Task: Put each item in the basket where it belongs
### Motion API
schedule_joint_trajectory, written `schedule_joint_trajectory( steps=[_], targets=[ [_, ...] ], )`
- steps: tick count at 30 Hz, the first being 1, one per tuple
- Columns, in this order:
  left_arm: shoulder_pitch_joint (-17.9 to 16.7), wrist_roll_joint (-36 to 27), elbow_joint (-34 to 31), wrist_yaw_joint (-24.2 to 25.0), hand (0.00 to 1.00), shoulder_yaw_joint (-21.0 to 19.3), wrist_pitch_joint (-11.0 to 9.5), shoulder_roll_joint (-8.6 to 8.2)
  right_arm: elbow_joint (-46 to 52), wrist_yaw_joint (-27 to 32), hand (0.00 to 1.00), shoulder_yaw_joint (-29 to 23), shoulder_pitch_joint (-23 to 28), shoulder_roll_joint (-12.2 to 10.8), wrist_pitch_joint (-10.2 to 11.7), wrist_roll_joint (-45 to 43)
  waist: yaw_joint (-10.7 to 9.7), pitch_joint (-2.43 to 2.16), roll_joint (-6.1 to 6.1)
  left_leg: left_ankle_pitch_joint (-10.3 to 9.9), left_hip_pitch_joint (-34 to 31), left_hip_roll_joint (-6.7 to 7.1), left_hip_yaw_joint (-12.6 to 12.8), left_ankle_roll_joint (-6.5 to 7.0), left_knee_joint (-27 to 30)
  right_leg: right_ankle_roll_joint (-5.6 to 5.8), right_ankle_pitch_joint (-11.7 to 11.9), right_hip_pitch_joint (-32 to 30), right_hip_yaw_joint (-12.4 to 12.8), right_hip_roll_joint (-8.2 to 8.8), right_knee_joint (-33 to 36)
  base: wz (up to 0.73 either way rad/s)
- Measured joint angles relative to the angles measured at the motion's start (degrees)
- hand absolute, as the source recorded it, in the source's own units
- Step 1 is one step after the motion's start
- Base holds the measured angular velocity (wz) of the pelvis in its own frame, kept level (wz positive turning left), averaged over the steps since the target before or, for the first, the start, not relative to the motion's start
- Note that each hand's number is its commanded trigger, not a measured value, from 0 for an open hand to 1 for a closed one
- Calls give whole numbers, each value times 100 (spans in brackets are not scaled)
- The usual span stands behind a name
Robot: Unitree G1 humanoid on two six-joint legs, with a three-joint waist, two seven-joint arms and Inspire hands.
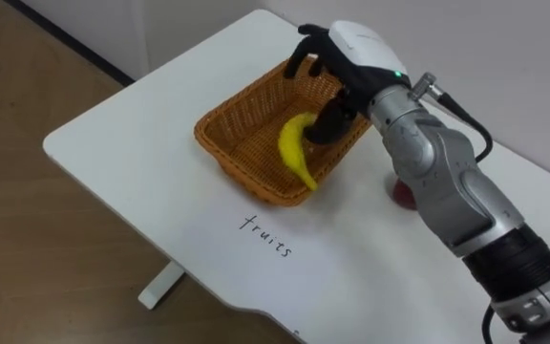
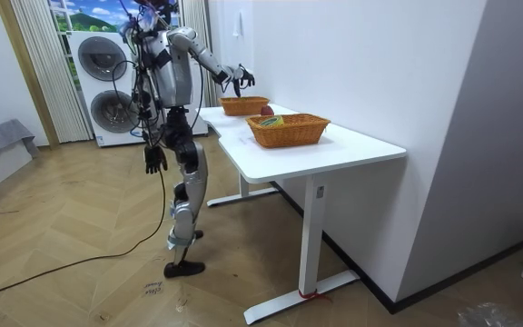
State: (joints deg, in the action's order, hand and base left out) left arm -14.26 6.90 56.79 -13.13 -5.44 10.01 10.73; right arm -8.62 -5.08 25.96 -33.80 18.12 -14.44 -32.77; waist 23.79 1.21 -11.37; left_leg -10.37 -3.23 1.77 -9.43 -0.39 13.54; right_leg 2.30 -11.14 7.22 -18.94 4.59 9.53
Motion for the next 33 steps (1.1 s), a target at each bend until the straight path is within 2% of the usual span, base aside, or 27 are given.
schedule_joint_trajectory(
  steps=[15, 25, 33],
  targets=[
    [12, 22, -2, 119, 0, -7, 21, 8, 2, -5, 0, -4, 0, 4, -12, 98, -35, -9, -34, 0, -16, 5, -6, 0, 0, 0, 0, -4, 19, -3, 1, 0],
    [51, 2, 9, 128, 0, -5, -2, 31, -1, 11, 0, -8, 0, 30, 80, 333, -210, 3, -17, 1, -3, 5, -2, 1, 17, 0, 0, 11, 8, 1, -15, -1],
    [83, 12, 8, 77, 0, -59, -4, 33, 16, 12, 0, -10, 0, 79, 79, 404, -219, -4, -24, -1, -16, -7, 62, -2, -1, 0, 0, -4, 25, -10, -83, -4]
  ],
)
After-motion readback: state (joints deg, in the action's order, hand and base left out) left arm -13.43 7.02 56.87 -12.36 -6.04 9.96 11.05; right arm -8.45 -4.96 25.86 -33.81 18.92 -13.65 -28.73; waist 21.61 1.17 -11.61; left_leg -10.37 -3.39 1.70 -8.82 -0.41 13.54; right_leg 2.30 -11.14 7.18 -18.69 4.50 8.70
